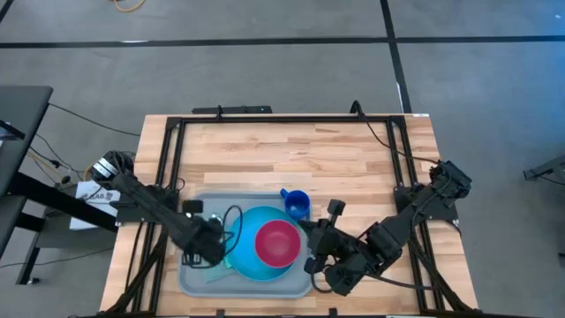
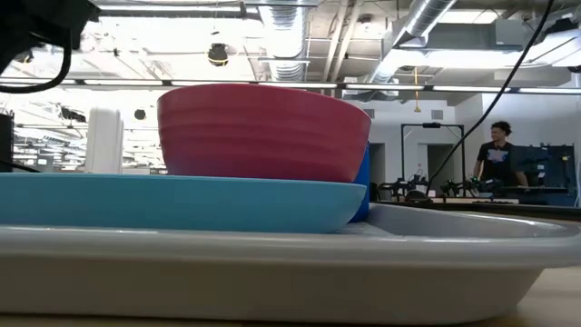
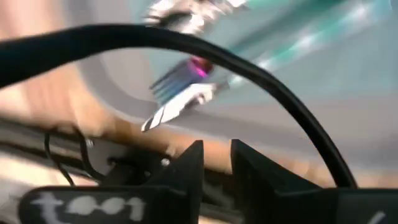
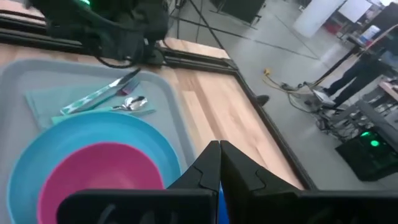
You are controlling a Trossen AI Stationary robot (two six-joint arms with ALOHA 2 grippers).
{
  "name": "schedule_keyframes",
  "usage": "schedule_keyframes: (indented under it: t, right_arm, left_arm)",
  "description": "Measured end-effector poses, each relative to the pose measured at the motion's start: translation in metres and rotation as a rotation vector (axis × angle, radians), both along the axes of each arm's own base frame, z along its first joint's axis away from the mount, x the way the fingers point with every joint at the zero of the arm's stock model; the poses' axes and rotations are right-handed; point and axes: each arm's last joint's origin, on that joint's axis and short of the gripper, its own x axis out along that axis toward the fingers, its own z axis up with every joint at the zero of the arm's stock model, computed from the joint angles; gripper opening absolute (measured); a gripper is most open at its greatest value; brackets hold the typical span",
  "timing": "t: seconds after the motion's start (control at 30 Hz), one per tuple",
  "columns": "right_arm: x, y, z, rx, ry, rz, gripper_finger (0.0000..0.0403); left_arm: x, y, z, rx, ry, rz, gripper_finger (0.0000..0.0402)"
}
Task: Set up tray
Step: Put the white patterned knife beside the blue fork on the blue napkin on the gray serving tray, then return to Home Position
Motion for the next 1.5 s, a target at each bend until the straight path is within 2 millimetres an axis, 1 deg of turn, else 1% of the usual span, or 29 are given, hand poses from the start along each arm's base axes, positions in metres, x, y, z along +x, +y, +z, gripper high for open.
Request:
schedule_keyframes:
  t: [0.07,0.13,0.2,0.23,0.33,0.37,0.4,0.43,0.47,0.57,0.63,0.7,0.8,0.93,1.07,1.17,1.27,1.4,1.5]
  right_arm:
    - [-0.007,0.002,0.003,0.012,-0.012,-0.006,0.0]
    - [-0.013,0.001,0.005,0.02,-0.01,-0.012,0.0]
    - [-0.018,0.003,0.004,0.028,-0.005,-0.016,0.0]
    - [-0.019,0.003,0.004,0.03,-0.002,-0.018,0.0]
    - [-0.022,0.005,0.003,0.034,-0.008,-0.029,0.0]
    - [-0.022,0.006,0.002,0.035,-0.009,-0.03,0.0]
    - [-0.022,0.007,0.0,0.031,-0.007,-0.029,0.0]
    - [-0.022,0.008,0.0,0.03,-0.005,-0.026,0.0]
    - [-0.022,0.009,0.0,0.03,-0.004,-0.024,0.0]
    - [-0.024,0.01,0.0,0.027,-0.009,-0.02,0.0]
    - [-0.024,0.011,0.0,0.024,-0.011,-0.019,0.0]
    - [-0.025,0.011,0.0,0.022,-0.012,-0.019,0.0]
    - [-0.025,0.011,0.0,0.02,-0.006,-0.018,0.0]
    - [-0.025,0.01,0.0,0.02,-0.006,-0.021,0.0]
    - [-0.025,0.01,0.0,0.02,-0.005,-0.02,0.0]
    - [-0.025,0.01,0.0,0.02,-0.005,-0.02,0.0]
    - [-0.023,0.009,0.0,0.02,-0.004,-0.025,0.0]
    - [-0.023,0.008,0.0,0.019,-0.004,-0.025,0.0]
    - [-0.023,0.008,0.0,0.019,-0.003,-0.025,0.0]
  left_arm:
    - [-0.007,-0.009,0.0,0.097,-0.115,0.139,0.0063]
    - [-0.013,-0.021,-0.003,0.172,-0.279,0.326,0.0056]
    - [-0.016,-0.036,-0.01,0.173,-0.439,0.486,0.0051]
    - [-0.016,-0.043,-0.015,0.157,-0.515,0.525,0.005]
    - [-0.015,-0.06,-0.029,0.144,-0.755,0.533,0.0044]
    - [-0.014,-0.064,-0.035,0.149,-0.814,0.536,0.0041]
    - [-0.012,-0.067,-0.04,0.161,-0.837,0.538,0.0036]
    - [-0.01,-0.069,-0.047,0.174,-0.826,0.535,0.0031]
    - [-0.009,-0.071,-0.054,0.18,-0.78,0.525,0.0024]
    - [-0.008,-0.077,-0.076,0.205,-0.603,0.466,0.0005]
    - [-0.007,-0.079,-0.088,0.239,-0.573,0.442,0.0003]
    - [-0.006,-0.079,-0.094,0.266,-0.585,0.44,0.0003]
    - [-0.005,-0.08,-0.099,0.266,-0.539,0.456,0.0001]
    - [-0.007,-0.083,-0.098,0.237,-0.491,0.468,0.0001]
    - [-0.009,-0.091,-0.092,0.186,-0.421,0.432,0.0]
    - [-0.01,-0.095,-0.087,0.19,-0.44,0.406,0.0]
    - [-0.006,-0.098,-0.08,0.192,-0.481,0.372,0.0]
    - [-0.006,-0.099,-0.059,0.27,-0.488,0.384,0.0]
    - [-0.014,-0.092,-0.047,0.384,-0.412,0.489,0.0]
